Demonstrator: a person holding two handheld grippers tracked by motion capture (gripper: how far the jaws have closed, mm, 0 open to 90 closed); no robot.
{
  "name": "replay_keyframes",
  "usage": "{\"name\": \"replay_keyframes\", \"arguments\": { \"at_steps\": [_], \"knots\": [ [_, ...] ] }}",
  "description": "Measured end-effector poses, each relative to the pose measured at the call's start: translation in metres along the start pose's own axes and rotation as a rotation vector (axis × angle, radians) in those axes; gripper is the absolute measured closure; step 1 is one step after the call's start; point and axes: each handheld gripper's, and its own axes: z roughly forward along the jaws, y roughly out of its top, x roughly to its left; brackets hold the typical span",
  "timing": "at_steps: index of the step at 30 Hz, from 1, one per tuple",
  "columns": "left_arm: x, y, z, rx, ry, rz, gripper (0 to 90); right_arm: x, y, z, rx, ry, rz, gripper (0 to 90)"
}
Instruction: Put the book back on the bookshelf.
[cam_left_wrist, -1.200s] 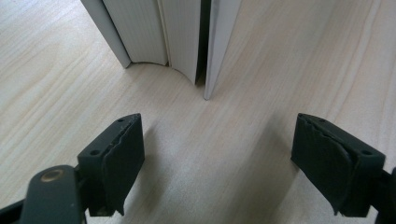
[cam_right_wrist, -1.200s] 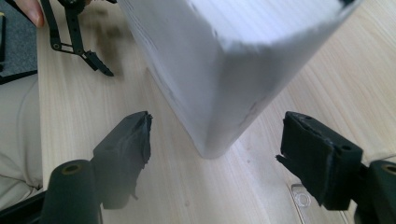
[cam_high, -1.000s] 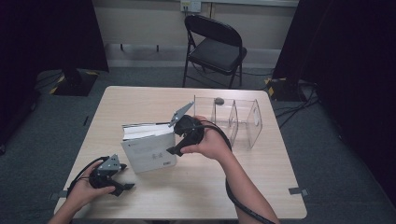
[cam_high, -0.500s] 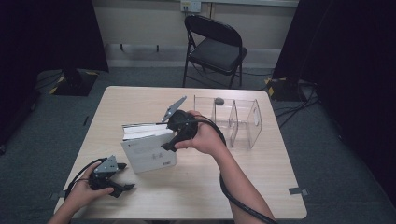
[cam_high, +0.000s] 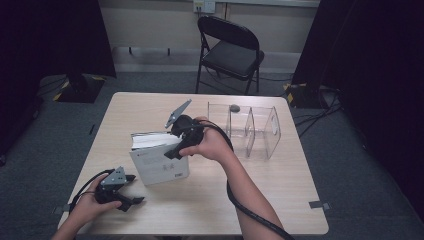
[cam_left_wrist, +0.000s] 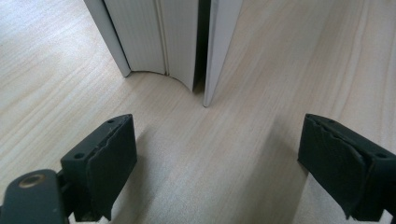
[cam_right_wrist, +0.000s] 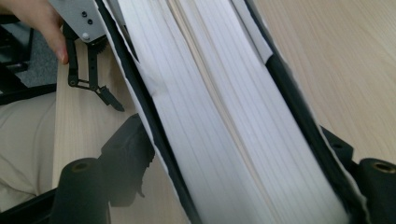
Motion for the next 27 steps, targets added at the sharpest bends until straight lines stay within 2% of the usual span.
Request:
{"name": "replay_keyframes", "arguments": {
  "at_steps": [2, 5, 8, 11, 13, 15, 22, 27],
  "knots": [
    [0.000, 0.000, 0.000, 0.001, 0.000, 0.000, 11.0, 0.000, 0.001, 0.000, 0.001, 0.000, -0.025, 28.7],
    [0.000, 0.000, 0.000, 0.001, 0.000, 0.000, 10.9, -0.002, 0.001, -0.001, 0.004, 0.015, -0.031, 32.1],
    [0.000, 0.000, 0.000, 0.001, 0.000, 0.000, 10.9, -0.001, 0.000, -0.003, 0.001, 0.031, -0.052, 39.0],
    [0.000, 0.000, 0.000, 0.000, 0.001, 0.001, 10.9, 0.004, -0.001, -0.005, 0.016, 0.029, -0.084, 45.8],
    [0.000, 0.000, 0.000, -0.001, 0.000, 0.001, 10.9, 0.007, -0.002, -0.007, 0.017, 0.035, -0.087, 49.2],
    [0.000, 0.000, 0.000, -0.001, 0.000, 0.001, 10.9, 0.011, -0.002, -0.009, 0.031, 0.021, -0.097, 50.8],
    [0.000, 0.000, 0.000, 0.000, 0.000, 0.001, 10.9, 0.014, -0.006, -0.014, 0.049, -0.010, -0.018, 52.0],
    [0.000, 0.000, 0.000, 0.005, 0.000, 0.002, 10.8, 0.016, -0.017, -0.025, 0.074, -0.021, 0.017, 52.2]
  ]
}}
